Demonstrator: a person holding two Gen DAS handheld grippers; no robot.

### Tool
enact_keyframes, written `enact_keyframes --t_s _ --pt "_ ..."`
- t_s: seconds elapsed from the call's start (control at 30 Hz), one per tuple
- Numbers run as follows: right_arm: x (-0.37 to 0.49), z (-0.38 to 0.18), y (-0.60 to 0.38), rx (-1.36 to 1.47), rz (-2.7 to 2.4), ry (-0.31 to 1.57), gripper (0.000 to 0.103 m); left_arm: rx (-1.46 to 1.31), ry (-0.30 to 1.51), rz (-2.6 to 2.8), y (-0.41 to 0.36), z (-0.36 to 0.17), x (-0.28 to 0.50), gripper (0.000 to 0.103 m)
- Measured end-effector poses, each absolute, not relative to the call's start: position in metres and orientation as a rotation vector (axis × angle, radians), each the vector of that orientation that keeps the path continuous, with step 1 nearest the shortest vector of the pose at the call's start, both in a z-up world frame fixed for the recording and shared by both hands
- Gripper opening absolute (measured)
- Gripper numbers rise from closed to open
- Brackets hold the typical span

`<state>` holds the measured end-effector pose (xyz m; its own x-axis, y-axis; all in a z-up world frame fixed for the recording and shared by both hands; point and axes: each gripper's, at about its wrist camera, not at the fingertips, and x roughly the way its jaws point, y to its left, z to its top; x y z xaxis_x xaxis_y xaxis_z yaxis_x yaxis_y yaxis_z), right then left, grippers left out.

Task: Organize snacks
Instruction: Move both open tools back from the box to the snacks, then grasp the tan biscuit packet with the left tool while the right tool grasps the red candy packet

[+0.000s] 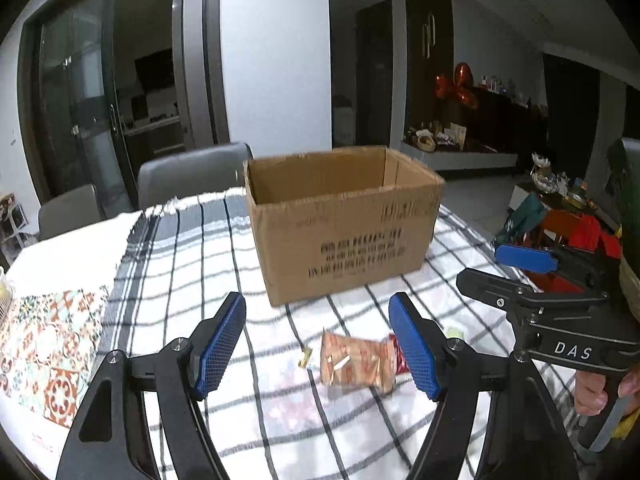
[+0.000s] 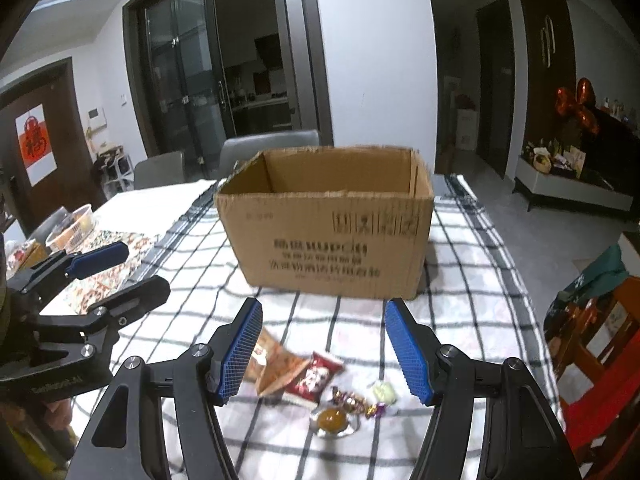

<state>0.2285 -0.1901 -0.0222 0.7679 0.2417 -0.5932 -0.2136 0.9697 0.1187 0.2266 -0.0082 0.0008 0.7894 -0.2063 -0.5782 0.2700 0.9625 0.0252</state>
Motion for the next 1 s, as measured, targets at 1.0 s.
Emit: enact_keyframes --t_s 1.0 --pt "0.259 -0.109 -0.179 0.094 0.279 0.903 0.046 0.097 0.844 -0.405 -0.017 -0.091 0.276 0.073"
